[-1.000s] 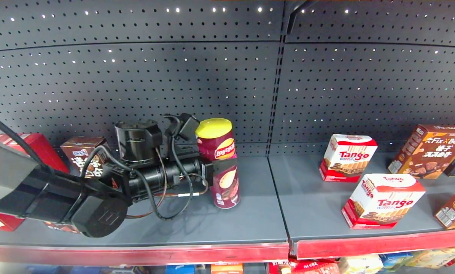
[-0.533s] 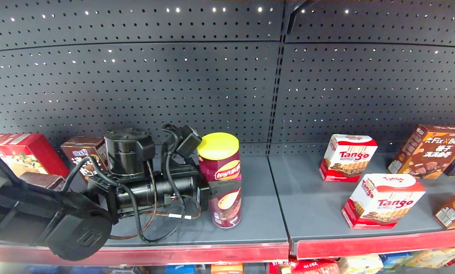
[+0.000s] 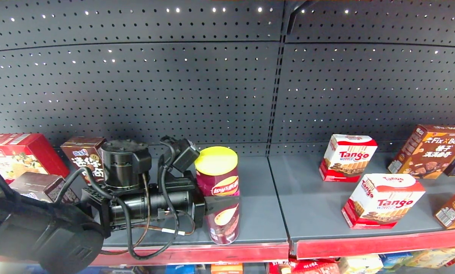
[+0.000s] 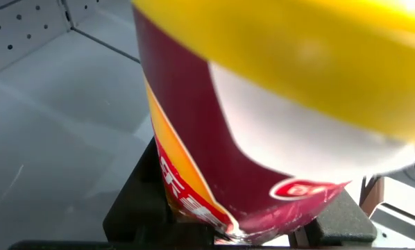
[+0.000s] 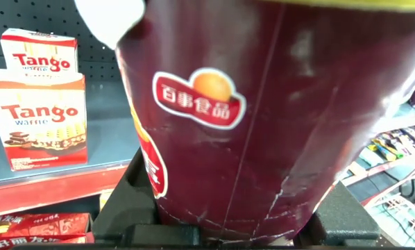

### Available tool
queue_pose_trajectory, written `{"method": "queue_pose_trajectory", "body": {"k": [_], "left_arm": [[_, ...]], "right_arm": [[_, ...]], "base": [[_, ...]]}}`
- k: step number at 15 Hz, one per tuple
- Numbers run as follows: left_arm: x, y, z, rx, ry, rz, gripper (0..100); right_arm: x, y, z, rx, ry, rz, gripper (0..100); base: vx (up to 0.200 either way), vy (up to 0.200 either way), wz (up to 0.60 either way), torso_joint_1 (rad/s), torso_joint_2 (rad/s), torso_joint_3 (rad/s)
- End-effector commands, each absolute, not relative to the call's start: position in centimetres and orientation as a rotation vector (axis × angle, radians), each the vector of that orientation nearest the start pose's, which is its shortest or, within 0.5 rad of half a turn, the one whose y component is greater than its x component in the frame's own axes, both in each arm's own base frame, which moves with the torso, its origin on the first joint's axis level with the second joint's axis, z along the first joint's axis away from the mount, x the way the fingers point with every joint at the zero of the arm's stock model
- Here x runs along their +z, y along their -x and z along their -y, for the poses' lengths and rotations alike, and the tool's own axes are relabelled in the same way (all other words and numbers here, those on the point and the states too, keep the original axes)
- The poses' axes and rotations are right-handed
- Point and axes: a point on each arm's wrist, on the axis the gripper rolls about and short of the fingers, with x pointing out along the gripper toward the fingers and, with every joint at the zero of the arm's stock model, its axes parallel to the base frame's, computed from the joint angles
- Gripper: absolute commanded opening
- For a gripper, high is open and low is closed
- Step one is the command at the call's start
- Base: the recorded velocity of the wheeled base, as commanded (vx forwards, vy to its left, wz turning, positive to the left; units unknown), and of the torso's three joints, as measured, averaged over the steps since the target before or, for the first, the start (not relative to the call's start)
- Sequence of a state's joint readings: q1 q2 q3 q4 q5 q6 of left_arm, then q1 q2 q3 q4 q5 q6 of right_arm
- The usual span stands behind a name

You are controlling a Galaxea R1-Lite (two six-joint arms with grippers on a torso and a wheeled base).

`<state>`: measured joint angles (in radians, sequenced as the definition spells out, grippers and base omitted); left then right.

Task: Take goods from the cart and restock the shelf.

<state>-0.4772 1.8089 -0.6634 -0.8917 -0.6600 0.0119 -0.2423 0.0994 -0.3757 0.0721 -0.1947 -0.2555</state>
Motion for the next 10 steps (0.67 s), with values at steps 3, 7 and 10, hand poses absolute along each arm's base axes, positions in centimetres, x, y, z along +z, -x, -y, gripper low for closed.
{"method": "queue_pose_trajectory", "body": {"k": [3,7,10], "left_arm": [[14.0,-26.6,15.1,-1.126,0.014,-0.256,0],[13.7,-27.6,15.3,-1.118,0.015,-0.259,0],[13.1,-27.8,15.6,-1.122,0.016,-0.275,0]], "right_arm": [[17.1,5.1,-0.8,-0.460,0.256,0.149,0],[17.1,5.1,-0.8,-0.460,0.256,0.150,0],[17.2,5.1,-0.8,-0.460,0.255,0.154,0]], "base": [[0.000,0.000,0.00,0.000,0.00,0.000],[0.000,0.000,0.00,0.000,0.00,0.000],[0.000,0.000,0.00,0.000,0.00,0.000]]}}
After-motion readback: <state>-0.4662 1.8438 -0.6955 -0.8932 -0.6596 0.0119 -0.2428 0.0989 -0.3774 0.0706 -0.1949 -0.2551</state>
